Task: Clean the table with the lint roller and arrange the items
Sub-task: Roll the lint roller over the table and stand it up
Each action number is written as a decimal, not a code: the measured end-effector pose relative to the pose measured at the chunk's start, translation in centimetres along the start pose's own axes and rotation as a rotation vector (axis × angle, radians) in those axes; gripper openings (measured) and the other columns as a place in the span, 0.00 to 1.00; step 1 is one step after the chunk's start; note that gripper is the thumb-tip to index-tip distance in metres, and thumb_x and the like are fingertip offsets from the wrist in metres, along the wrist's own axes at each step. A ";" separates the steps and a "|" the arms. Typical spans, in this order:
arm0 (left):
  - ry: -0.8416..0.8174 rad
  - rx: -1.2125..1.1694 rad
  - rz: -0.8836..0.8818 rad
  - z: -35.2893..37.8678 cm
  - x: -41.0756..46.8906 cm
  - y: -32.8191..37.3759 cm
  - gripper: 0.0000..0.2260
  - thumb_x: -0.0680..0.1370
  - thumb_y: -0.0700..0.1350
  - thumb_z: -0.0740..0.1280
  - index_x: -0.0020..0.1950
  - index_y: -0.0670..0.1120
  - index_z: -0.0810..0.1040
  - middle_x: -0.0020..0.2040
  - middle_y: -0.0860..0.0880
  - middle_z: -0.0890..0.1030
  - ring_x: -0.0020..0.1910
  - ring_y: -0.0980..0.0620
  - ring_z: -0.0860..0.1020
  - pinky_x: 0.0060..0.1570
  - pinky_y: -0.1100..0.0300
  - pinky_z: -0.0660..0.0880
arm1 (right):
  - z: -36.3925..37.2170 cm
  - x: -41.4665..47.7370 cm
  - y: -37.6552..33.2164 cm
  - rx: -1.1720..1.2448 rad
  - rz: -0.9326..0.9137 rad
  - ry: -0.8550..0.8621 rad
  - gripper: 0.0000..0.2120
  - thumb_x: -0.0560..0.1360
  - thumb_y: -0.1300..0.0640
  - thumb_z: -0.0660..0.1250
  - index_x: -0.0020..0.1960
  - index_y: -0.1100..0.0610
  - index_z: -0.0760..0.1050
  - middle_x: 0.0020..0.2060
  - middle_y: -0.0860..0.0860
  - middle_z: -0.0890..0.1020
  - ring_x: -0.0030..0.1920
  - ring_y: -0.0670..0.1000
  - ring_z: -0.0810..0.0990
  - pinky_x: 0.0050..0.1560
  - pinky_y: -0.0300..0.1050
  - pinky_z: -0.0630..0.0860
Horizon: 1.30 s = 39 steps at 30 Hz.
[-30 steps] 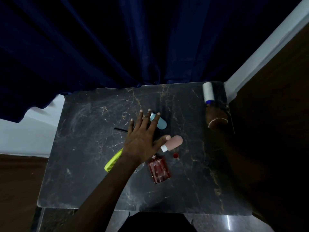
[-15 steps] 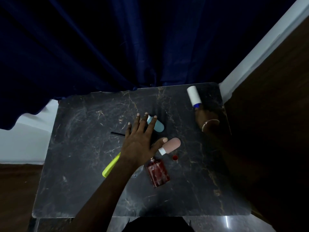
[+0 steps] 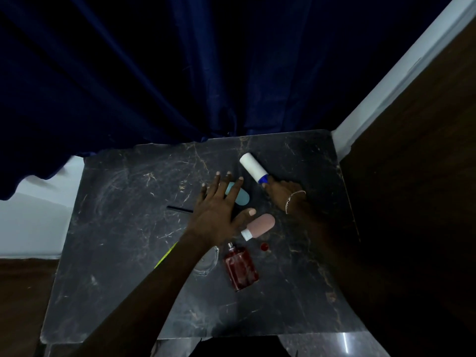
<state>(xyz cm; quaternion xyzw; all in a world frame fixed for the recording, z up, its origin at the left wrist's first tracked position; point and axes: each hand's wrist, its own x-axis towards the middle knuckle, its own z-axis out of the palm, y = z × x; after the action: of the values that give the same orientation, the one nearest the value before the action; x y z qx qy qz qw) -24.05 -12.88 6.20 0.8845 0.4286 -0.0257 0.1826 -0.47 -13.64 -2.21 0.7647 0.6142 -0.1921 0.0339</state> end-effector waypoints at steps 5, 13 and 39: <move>-0.027 0.041 0.075 -0.4 4.2 -0.7 0.40 0.80 0.69 0.57 0.85 0.51 0.48 0.85 0.44 0.52 0.84 0.42 0.49 0.80 0.37 0.55 | -1.9 -0.4 0.4 0.339 0.100 0.032 0.19 0.81 0.44 0.55 0.58 0.57 0.74 0.51 0.59 0.82 0.52 0.60 0.80 0.49 0.49 0.71; -0.033 -0.176 0.144 0.7 12.3 0.2 0.41 0.77 0.48 0.74 0.84 0.49 0.54 0.81 0.42 0.60 0.79 0.40 0.60 0.78 0.40 0.60 | -9.0 -1.7 2.5 0.496 0.051 0.127 0.09 0.76 0.52 0.68 0.46 0.59 0.80 0.39 0.53 0.82 0.37 0.47 0.77 0.43 0.43 0.74; 0.070 -0.723 0.131 8.9 27.3 6.3 0.21 0.77 0.50 0.74 0.66 0.44 0.75 0.61 0.46 0.83 0.59 0.48 0.82 0.60 0.44 0.80 | -13.0 6.6 8.9 0.542 0.033 0.386 0.07 0.75 0.56 0.71 0.46 0.54 0.72 0.36 0.45 0.76 0.38 0.44 0.75 0.43 0.37 0.71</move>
<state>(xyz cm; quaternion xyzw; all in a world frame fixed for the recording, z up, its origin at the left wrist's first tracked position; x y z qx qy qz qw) -0.99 0.97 -5.76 0.7887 0.3585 0.1694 0.4698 12.42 -5.96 5.91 0.7780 0.5234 -0.1993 -0.2845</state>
